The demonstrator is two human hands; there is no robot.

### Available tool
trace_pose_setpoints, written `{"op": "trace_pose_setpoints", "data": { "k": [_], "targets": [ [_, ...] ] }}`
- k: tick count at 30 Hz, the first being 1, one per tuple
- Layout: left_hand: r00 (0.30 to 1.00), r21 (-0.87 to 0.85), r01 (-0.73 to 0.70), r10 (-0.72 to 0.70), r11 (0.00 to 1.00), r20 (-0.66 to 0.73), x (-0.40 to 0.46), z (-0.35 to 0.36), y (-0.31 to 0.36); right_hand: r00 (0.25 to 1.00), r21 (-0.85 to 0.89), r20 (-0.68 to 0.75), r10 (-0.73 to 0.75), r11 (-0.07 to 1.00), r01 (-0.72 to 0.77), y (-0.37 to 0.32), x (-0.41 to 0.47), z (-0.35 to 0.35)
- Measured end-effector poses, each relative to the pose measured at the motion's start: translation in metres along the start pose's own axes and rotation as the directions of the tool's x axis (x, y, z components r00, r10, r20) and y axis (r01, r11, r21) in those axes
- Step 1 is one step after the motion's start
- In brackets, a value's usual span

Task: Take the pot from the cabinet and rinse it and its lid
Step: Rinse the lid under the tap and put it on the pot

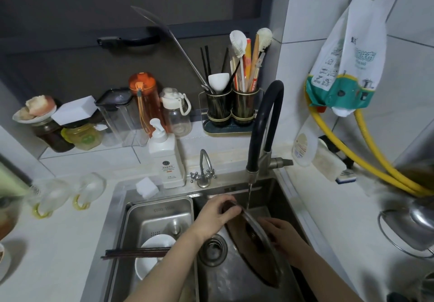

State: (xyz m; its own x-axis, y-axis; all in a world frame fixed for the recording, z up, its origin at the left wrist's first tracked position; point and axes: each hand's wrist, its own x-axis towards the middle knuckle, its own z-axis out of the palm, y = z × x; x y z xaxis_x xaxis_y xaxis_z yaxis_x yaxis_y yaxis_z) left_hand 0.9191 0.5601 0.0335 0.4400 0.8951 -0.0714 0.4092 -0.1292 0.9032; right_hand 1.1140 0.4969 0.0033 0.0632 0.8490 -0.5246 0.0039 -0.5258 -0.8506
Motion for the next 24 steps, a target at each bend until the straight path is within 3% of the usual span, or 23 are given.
{"op": "trace_pose_setpoints", "data": {
  "k": [2,5,8,10,14,17,24],
  "targets": [
    [0.992,0.044,0.049,-0.044,0.998,-0.118,0.007,0.009,0.000,0.999,0.010,0.024,0.046,0.999,-0.046,0.006,-0.001,-0.003],
    [0.957,0.120,0.146,-0.109,0.982,-0.269,0.015,0.018,-0.005,0.989,0.265,0.048,0.138,0.953,-0.146,0.013,-0.008,-0.007],
    [0.934,0.174,0.234,-0.171,0.957,-0.313,0.017,0.020,-0.012,0.988,0.405,0.105,0.112,0.903,-0.145,0.012,-0.014,-0.014],
    [0.920,0.157,0.294,-0.235,0.943,-0.313,0.018,0.019,-0.022,0.990,0.393,0.132,0.056,0.914,-0.105,0.007,-0.018,-0.015],
    [0.894,0.123,0.354,-0.297,0.927,-0.337,0.015,0.017,-0.030,0.993,0.316,0.005,-0.114,0.943,0.107,0.001,-0.019,-0.013],
    [0.870,0.163,0.390,-0.306,0.906,-0.386,0.013,0.011,-0.025,0.986,0.340,-0.038,-0.164,0.925,0.167,-0.009,-0.011,-0.012],
    [0.935,0.010,0.238,-0.227,0.971,-0.272,0.005,-0.014,-0.024,0.978,0.168,-0.077,-0.195,0.964,0.205,-0.044,0.008,-0.002]
  ]
}}
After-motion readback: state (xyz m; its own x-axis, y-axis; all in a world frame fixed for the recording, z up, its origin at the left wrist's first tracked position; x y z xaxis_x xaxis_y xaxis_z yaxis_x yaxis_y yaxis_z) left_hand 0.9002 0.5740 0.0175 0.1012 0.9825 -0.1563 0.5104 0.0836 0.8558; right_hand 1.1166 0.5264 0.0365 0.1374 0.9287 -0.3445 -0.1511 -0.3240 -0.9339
